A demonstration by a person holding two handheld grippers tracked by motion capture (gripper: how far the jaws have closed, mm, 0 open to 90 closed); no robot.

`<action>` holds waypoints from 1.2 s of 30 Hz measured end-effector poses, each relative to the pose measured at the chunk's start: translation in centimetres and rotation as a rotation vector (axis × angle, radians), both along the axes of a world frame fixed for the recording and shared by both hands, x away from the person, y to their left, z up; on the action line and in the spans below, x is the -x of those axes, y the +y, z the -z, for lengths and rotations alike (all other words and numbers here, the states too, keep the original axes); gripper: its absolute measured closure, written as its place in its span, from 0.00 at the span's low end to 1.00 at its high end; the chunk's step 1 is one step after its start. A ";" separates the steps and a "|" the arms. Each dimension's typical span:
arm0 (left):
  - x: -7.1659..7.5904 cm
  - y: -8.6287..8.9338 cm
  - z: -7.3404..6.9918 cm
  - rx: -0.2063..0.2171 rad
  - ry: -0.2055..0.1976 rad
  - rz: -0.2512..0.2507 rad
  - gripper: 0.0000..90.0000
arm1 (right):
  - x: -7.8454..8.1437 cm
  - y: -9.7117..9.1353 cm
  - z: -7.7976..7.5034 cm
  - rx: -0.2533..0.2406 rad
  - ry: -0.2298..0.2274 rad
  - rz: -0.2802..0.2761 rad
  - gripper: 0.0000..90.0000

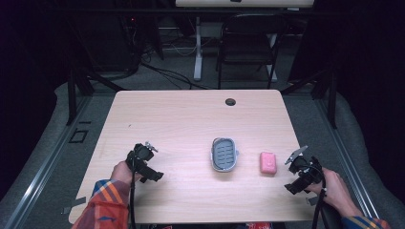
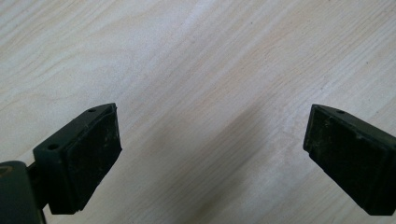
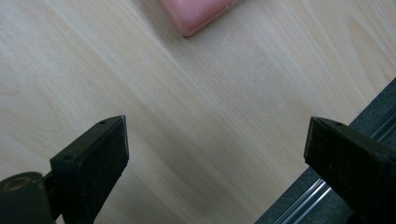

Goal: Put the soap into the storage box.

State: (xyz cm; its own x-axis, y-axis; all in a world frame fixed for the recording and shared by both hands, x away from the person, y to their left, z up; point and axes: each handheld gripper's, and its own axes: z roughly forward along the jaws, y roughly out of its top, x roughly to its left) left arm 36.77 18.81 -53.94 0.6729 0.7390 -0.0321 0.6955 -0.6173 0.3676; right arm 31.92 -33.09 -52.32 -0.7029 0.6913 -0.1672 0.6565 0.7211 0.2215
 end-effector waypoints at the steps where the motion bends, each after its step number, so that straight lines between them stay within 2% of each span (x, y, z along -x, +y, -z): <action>1: -0.1 -0.1 0.0 0.000 0.000 0.002 0.04 | 0.0 0.0 0.0 0.010 0.008 -0.010 0.07; 4: -0.1 -0.2 0.0 -0.001 0.006 0.004 0.04 | 0.0 0.1 0.3 0.008 0.004 -0.005 0.07; 5: -0.1 -0.2 0.1 0.001 0.006 0.005 0.04 | 0.0 0.2 0.3 0.030 0.005 -0.010 0.07; 11: -0.2 -0.2 0.2 0.001 0.008 0.009 0.04 | -0.2 0.2 0.4 0.039 0.013 -0.019 0.07; 12: -0.1 -0.1 0.1 0.001 0.012 0.009 0.04 | -0.1 0.3 0.5 0.032 -0.001 -0.020 0.07; 13: 0.0 0.0 0.1 0.002 0.011 0.007 0.04 | 0.0 0.5 0.8 -0.006 -0.015 -0.002 0.07; 14: 0.0 0.0 0.1 0.002 0.011 0.007 0.04 | 0.0 0.5 0.8 -0.006 -0.015 -0.002 0.07; 15: 0.1 0.1 0.1 0.004 0.014 0.005 0.04 | -0.4 0.5 0.4 0.045 0.020 -0.037 0.07; 17: 0.2 0.2 0.1 0.003 0.011 0.003 0.04 | -0.3 0.8 0.7 0.042 -0.008 -0.039 0.08; 18: 0.2 0.2 0.1 0.002 0.012 0.002 0.04 | -0.4 0.8 0.6 0.059 0.004 -0.060 0.08; 19: 0.2 0.2 0.1 0.002 0.010 0.002 0.04 | -0.5 0.9 0.7 0.055 0.015 -0.068 0.07; 21: 0.4 0.2 0.1 -0.003 0.013 0.009 0.04 | -0.5 1.1 0.7 0.071 0.011 -0.092 0.05; 23: 0.4 0.2 0.1 -0.004 0.013 0.010 0.04 | -0.5 1.1 0.7 0.067 0.011 -0.094 0.05; 26: 0.4 0.1 0.1 -0.002 0.014 0.012 0.04 | -0.6 1.2 0.7 0.093 0.022 -0.113 0.03; 36: 0.4 0.0 0.2 -0.001 0.008 0.023 0.04 | -1.6 1.0 0.4 0.083 0.037 -0.134 0.00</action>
